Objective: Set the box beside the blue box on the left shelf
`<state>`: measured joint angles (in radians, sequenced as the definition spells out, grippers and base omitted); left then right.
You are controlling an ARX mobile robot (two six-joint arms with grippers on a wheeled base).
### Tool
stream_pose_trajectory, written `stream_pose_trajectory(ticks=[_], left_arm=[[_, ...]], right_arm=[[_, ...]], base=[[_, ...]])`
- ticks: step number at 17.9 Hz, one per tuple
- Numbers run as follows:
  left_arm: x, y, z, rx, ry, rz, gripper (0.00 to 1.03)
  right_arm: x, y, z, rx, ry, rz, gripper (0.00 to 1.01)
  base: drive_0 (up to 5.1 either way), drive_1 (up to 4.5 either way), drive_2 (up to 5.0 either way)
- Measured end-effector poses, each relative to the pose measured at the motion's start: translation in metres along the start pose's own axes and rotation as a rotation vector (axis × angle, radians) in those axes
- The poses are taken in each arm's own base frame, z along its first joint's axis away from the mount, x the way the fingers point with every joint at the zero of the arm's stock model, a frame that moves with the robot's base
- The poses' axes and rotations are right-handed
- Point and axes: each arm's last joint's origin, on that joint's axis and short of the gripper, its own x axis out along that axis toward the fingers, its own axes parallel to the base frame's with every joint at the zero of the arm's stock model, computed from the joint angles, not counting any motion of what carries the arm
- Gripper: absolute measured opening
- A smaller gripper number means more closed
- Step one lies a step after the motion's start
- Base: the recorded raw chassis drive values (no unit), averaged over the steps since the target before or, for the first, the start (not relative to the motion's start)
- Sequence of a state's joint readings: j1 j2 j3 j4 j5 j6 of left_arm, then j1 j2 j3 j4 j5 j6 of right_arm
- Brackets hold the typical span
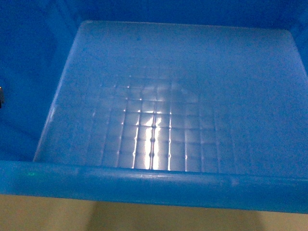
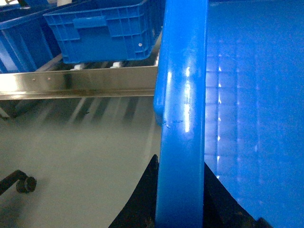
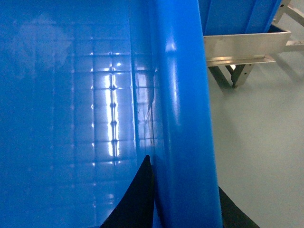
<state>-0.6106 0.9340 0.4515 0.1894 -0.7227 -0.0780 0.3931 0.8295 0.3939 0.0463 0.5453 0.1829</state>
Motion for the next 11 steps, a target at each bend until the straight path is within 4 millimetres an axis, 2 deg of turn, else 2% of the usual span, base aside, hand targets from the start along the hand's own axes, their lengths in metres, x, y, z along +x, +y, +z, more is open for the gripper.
stream_pose_trajectory(ticks=[5, 11], left_arm=[[0.0, 0.0, 0.0, 0.0, 0.0, 0.0, 0.13], [-0.0005, 0.0004, 0.0005, -0.002, -0.003, 0.001, 0.13]], right_arm=[[0.0, 0.0, 0.0, 0.0, 0.0, 0.0, 0.16], [-0.0001, 0.0, 0.0003, 0.001, -0.002, 0.0, 0.16]], base=[[0.0, 0.0, 0.0], [0.0, 4.11, -4.0]])
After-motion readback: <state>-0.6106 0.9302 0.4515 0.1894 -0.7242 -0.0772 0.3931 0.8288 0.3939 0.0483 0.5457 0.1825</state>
